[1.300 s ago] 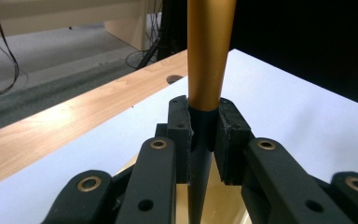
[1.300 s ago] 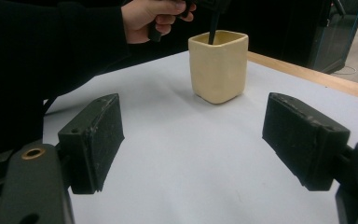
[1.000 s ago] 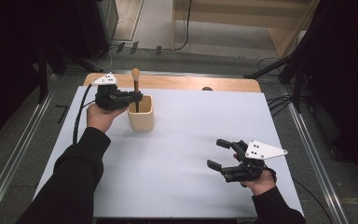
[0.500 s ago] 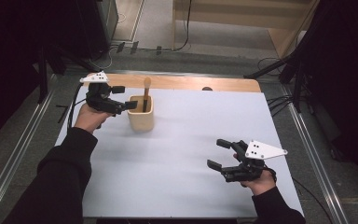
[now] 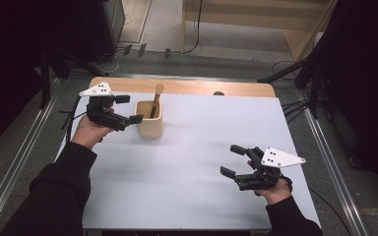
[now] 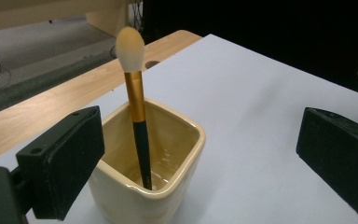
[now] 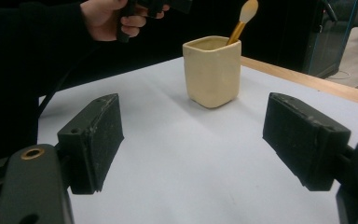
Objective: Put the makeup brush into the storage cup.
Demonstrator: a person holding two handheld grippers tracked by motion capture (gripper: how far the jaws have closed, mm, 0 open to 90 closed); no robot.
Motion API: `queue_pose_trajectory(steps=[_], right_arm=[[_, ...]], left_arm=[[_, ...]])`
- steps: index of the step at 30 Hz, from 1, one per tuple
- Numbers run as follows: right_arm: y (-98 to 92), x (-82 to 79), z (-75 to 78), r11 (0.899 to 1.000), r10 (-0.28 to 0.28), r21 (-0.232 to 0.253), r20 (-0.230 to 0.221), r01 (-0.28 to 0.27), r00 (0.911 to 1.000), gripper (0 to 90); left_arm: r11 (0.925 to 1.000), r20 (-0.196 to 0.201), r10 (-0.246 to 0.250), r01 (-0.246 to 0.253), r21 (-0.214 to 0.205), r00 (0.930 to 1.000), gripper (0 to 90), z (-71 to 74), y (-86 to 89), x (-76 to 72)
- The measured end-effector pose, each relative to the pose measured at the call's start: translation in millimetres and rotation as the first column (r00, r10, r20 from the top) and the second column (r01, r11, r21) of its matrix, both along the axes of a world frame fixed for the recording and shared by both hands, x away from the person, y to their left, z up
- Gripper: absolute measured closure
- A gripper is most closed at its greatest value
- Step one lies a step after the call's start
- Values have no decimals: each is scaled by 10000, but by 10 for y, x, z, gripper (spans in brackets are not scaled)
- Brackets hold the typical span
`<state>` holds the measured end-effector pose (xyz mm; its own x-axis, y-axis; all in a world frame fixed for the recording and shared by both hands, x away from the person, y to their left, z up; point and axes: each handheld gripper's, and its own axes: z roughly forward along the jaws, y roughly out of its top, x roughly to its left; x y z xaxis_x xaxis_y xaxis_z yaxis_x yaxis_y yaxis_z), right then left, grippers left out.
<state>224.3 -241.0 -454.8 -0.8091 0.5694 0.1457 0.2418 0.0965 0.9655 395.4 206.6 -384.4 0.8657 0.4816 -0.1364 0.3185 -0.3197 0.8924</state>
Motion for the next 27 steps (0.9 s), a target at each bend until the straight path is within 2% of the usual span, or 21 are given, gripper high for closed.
queue_pose_trajectory(steps=[10, 24, 27], right_arm=[[-64, 33, -47, 9997, -245, -67, 146, 246, 9996, 208], [-97, 0, -36, 9994, -311, -142, 329, 316, 9990, 207], [-104, -7, -28, 9994, -319, -97, 405, 324, 9987, 207]], left_arm=[[9998, 251, -53, 58, -195, 9997, 19, -18, 55, -187], [9991, 161, -93, 99, -414, 9998, 19, -113, 130, -417], [9991, 243, -129, 139, -400, 9996, 19, -129, 130, -478]])
